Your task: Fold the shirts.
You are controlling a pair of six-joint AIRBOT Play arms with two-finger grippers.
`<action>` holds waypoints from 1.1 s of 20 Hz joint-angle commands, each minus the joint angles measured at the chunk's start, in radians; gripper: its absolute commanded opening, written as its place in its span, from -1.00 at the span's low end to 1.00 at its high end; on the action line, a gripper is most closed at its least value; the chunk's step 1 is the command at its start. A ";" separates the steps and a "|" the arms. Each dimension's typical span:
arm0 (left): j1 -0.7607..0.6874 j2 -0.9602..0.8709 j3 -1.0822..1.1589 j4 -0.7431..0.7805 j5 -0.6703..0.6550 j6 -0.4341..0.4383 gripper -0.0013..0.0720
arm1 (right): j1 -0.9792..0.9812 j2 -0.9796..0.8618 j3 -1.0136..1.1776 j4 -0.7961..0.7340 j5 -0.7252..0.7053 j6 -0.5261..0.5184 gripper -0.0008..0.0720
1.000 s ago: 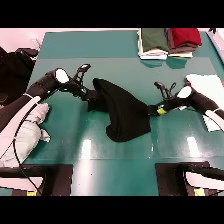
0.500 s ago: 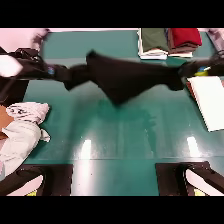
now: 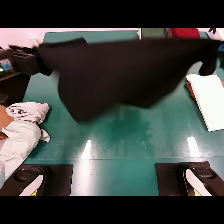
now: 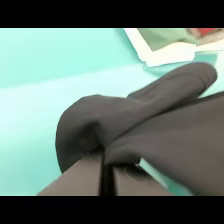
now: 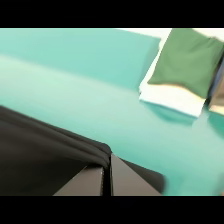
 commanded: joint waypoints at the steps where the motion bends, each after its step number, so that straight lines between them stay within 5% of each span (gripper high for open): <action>1: 0.001 -0.083 -0.030 -0.005 0.010 0.042 -0.89 | 0.036 -0.010 -0.103 0.006 -0.049 0.003 -0.93; 4: 0.001 -0.088 0.049 0.005 0.020 0.042 -0.89 | 0.036 -0.032 -0.030 0.005 -0.047 0.002 -0.93; 9: 0.001 -0.088 0.515 -0.001 -0.226 0.042 -0.89 | 0.036 0.023 0.225 0.002 -0.032 0.002 -0.93; 14: 0.001 -0.082 0.895 -0.013 -0.319 0.043 -0.89 | 0.023 0.063 0.428 -0.071 0.027 0.003 -0.93; 18: 0.001 -0.070 0.853 -0.046 -0.277 0.060 -0.89 | -0.073 0.061 0.494 -0.072 0.047 0.030 -0.93; 22: 0.001 -0.103 0.538 -0.042 -0.194 0.059 -0.89 | -0.167 -0.072 0.472 -0.002 0.160 0.041 -0.93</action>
